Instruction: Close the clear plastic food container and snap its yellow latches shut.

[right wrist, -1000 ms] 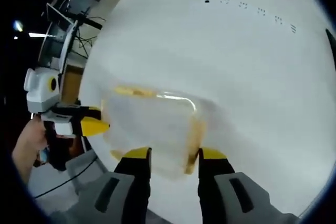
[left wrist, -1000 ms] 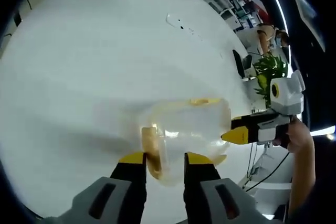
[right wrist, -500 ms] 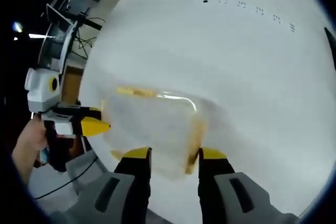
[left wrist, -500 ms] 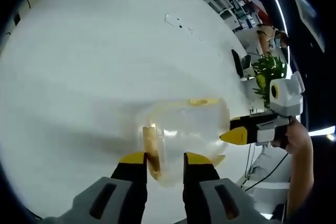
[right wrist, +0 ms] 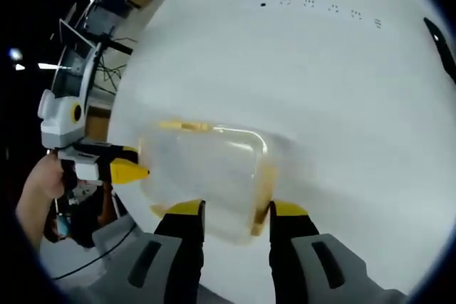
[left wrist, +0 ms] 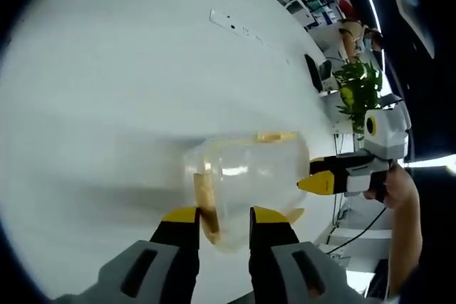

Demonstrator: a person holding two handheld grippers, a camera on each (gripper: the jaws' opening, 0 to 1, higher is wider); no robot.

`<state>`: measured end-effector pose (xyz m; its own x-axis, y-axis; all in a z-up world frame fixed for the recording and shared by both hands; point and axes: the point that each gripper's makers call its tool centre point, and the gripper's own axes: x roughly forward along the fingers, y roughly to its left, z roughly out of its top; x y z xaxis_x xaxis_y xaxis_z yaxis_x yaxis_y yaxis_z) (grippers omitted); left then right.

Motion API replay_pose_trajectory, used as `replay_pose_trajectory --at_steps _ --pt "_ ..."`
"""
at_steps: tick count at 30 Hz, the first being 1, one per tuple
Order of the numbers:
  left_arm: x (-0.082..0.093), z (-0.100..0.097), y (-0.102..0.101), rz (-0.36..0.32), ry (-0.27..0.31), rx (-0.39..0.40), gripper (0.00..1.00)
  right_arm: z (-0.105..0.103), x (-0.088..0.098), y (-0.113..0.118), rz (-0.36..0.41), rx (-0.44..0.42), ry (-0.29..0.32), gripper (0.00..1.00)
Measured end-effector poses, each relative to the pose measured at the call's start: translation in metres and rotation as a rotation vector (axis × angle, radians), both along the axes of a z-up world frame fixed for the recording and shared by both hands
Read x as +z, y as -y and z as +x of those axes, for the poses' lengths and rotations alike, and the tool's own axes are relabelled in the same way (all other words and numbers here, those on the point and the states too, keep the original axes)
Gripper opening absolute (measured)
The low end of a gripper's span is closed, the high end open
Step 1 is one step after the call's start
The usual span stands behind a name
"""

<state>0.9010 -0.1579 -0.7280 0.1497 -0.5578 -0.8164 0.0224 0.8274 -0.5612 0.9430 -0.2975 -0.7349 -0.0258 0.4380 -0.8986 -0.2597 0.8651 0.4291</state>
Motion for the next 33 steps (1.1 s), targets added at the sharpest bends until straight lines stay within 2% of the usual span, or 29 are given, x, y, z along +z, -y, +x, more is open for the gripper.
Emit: replay_pose_trajectory --at_steps 8,15,17,20,23,25,28,33 --pt "0.0 -0.003 0.004 0.012 0.022 -0.079 0.19 -0.018 0.002 0.001 0.007 -0.089 0.01 0.32" --pt "-0.001 -0.001 0.003 0.011 0.04 -0.096 0.21 -0.025 0.002 0.001 0.019 -0.127 0.034 0.33" --pt "-0.001 0.003 0.005 0.026 0.105 -0.133 0.22 -0.027 0.002 0.001 0.029 -0.11 0.055 0.34" --pt "0.001 0.001 0.011 0.035 0.11 -0.133 0.25 -0.031 0.0 -0.003 0.032 -0.09 0.064 0.39" --pt "0.004 0.001 0.014 0.031 0.111 -0.143 0.31 -0.032 0.002 -0.002 0.016 -0.065 0.097 0.39" --pt "0.006 0.001 0.011 0.06 0.14 -0.19 0.28 -0.033 0.002 0.001 0.0 -0.039 0.105 0.39" --pt "0.014 0.003 0.012 0.067 0.157 -0.206 0.28 -0.033 0.005 0.004 -0.015 -0.015 0.125 0.38" --pt "0.025 0.014 0.009 0.145 0.253 -0.353 0.3 -0.028 0.017 0.01 -0.046 0.05 0.207 0.37"
